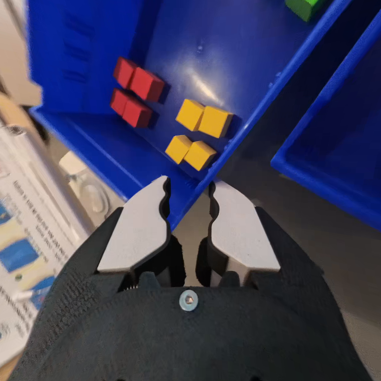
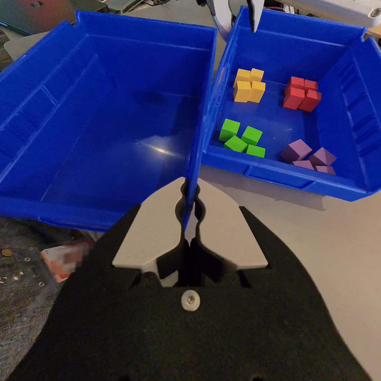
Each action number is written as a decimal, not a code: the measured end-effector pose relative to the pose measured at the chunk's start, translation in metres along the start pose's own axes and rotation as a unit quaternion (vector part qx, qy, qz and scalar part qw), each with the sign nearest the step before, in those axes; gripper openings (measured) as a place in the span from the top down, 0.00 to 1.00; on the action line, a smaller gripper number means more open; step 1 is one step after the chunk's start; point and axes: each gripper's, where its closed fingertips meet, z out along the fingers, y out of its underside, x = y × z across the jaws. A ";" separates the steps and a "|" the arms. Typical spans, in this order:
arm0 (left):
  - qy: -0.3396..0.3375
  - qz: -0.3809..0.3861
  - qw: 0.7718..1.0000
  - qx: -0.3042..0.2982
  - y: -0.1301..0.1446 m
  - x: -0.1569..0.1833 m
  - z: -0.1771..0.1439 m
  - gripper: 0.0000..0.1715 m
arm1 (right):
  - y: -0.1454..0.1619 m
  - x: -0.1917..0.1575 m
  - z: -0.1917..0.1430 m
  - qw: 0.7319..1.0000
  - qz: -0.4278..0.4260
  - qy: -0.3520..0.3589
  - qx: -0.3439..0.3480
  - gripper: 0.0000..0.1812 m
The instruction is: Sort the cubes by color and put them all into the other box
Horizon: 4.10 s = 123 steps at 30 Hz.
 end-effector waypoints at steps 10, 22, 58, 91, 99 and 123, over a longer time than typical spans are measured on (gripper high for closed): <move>0.081 0.001 0.995 -0.055 0.012 0.018 0.007 0.93 | 0.004 0.005 -0.007 1.000 0.000 -0.002 -0.013 0.98; 0.072 -0.065 0.992 -0.086 0.045 0.048 -0.013 0.94 | 0.042 0.035 -0.063 0.998 0.024 -0.036 -0.036 0.98; 0.120 -0.026 0.992 -0.041 0.077 0.135 -0.060 0.95 | 0.105 0.186 -0.154 0.960 0.226 0.163 -0.034 0.96; 0.175 0.014 0.982 0.070 -0.108 0.143 -0.037 0.98 | 0.096 0.255 -0.133 0.952 0.205 0.218 -0.060 0.93; 0.242 0.031 0.968 0.064 -0.049 0.207 -0.079 0.95 | 0.096 0.261 -0.133 0.944 0.221 0.237 -0.055 0.92; 0.111 -0.189 0.975 0.021 0.044 0.211 -0.143 0.55 | 0.035 0.129 -0.162 0.970 -0.170 0.150 -0.088 0.77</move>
